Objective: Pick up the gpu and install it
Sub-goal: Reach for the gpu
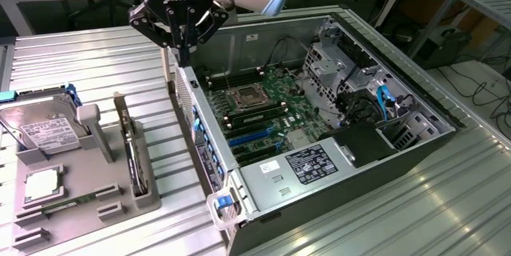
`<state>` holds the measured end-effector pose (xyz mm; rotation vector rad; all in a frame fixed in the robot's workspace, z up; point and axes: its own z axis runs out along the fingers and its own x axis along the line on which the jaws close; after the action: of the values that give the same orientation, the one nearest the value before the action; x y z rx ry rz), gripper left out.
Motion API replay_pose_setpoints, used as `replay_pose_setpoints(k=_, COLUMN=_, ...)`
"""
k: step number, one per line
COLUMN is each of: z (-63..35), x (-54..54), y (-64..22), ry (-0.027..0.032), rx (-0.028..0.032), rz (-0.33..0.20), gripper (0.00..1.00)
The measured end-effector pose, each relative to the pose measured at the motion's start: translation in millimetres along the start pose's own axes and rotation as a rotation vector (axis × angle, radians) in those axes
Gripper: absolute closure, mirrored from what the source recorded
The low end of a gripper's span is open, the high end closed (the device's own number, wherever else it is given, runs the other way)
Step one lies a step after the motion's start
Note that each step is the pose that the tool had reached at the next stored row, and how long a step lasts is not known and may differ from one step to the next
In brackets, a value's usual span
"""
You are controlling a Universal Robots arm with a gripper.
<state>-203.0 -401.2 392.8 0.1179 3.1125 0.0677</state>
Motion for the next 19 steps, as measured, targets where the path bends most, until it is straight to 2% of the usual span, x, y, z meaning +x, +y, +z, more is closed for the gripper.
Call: replay_pose_setpoints(k=19, z=-0.6, x=22.3, y=-2.1, ry=0.0001, rx=0.0001, rz=0.000, gripper=0.89)
